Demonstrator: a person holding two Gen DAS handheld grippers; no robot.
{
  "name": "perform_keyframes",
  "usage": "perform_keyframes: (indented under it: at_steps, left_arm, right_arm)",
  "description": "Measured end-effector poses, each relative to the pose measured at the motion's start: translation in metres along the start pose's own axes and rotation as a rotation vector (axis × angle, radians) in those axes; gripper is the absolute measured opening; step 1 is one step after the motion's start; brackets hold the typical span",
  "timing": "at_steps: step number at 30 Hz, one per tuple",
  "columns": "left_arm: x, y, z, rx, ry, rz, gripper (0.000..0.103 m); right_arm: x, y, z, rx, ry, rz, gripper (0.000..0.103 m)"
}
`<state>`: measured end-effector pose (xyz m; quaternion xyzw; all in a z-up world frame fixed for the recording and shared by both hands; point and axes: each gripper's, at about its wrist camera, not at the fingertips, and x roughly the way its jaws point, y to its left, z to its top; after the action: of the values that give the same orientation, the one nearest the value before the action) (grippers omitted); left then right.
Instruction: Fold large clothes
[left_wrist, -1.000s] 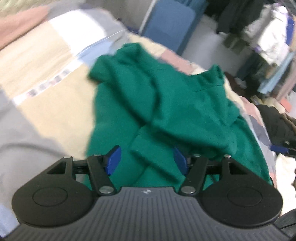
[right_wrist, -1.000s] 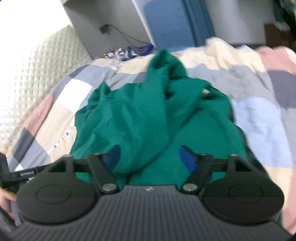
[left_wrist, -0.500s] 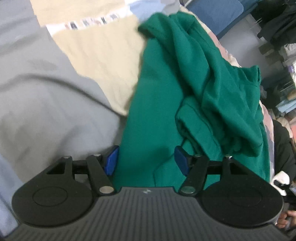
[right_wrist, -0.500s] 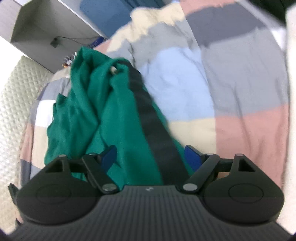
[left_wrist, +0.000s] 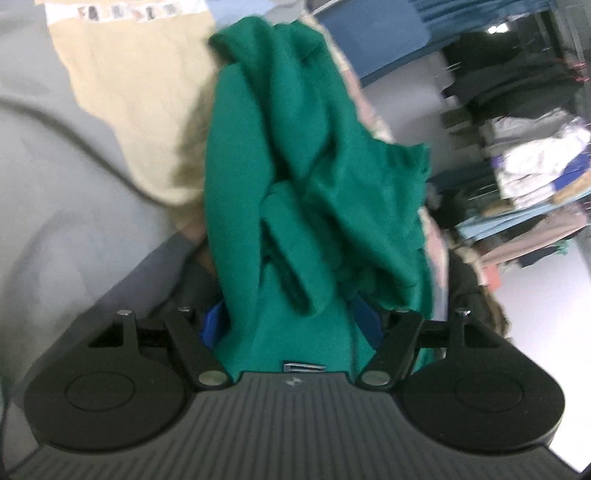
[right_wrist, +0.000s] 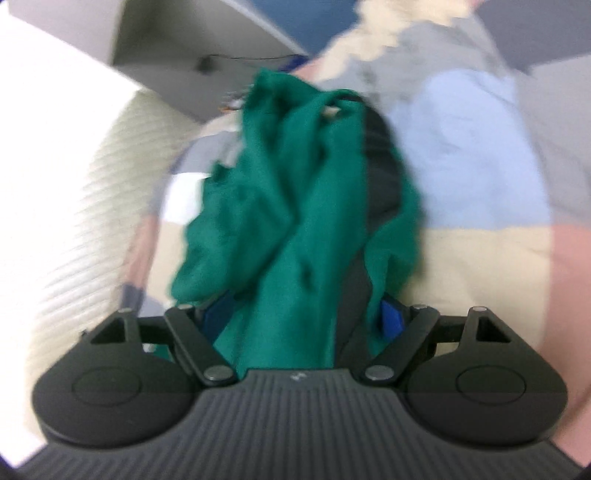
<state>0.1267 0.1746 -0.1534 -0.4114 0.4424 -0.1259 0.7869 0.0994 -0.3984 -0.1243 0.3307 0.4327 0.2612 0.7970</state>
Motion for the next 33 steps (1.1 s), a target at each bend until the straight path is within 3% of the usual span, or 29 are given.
perform_keyframes:
  at_steps: [4, 7, 10, 12, 13, 15, 18, 19, 20, 21, 23, 29, 33]
  left_arm:
    - [0.020, 0.008, -0.001, -0.021, 0.082, 0.108, 0.074]
    - [0.025, 0.002, -0.004, -0.003, 0.104, 0.093, 0.074]
    - [0.027, -0.003, -0.006, 0.017, 0.113, 0.022, 0.074]
    - [0.026, -0.004, -0.005, 0.024, 0.113, -0.020, 0.074]
    - [0.028, -0.004, -0.006, 0.023, 0.115, -0.013, 0.074]
    - [0.037, -0.003, -0.007, 0.030, 0.147, 0.028, 0.074]
    - [0.046, -0.012, -0.007, 0.069, 0.167, 0.071, 0.071]
    - [0.046, -0.016, -0.008, 0.085, 0.163, 0.090, 0.067]
    - [0.045, -0.020, -0.008, 0.111, 0.160, 0.119, 0.053]
    - [0.045, -0.021, -0.007, 0.119, 0.151, 0.142, 0.034]
    - [0.038, -0.020, -0.003, 0.085, 0.128, 0.141, 0.014]
    - [-0.016, -0.037, 0.005, 0.060, -0.006, 0.045, 0.010]
    - [-0.054, -0.055, 0.003, 0.056, -0.071, -0.015, 0.010]
  right_arm:
    - [0.016, -0.003, 0.002, 0.012, 0.091, -0.117, 0.082]
    - [0.028, -0.015, 0.000, 0.009, 0.143, -0.233, 0.080]
    - [0.030, -0.014, -0.001, -0.022, 0.155, -0.181, 0.082]
    - [0.029, -0.006, 0.000, -0.044, 0.153, -0.055, 0.082]
    - [0.030, -0.001, 0.000, -0.067, 0.155, -0.035, 0.082]
    - [0.038, 0.001, 0.001, -0.091, 0.187, -0.092, 0.081]
    - [0.051, -0.008, 0.001, -0.078, 0.244, -0.167, 0.067]
    - [0.051, -0.005, 0.000, -0.099, 0.249, -0.187, 0.051]
    - [0.051, 0.002, 0.000, -0.136, 0.244, -0.210, 0.037]
    - [0.046, 0.012, 0.001, -0.179, 0.216, -0.246, 0.015]
    - [0.035, 0.029, 0.005, -0.213, 0.158, -0.260, 0.012]
    - [-0.016, 0.073, 0.025, -0.233, -0.031, -0.181, 0.008]
    - [-0.044, 0.097, 0.022, -0.261, -0.085, -0.138, 0.008]
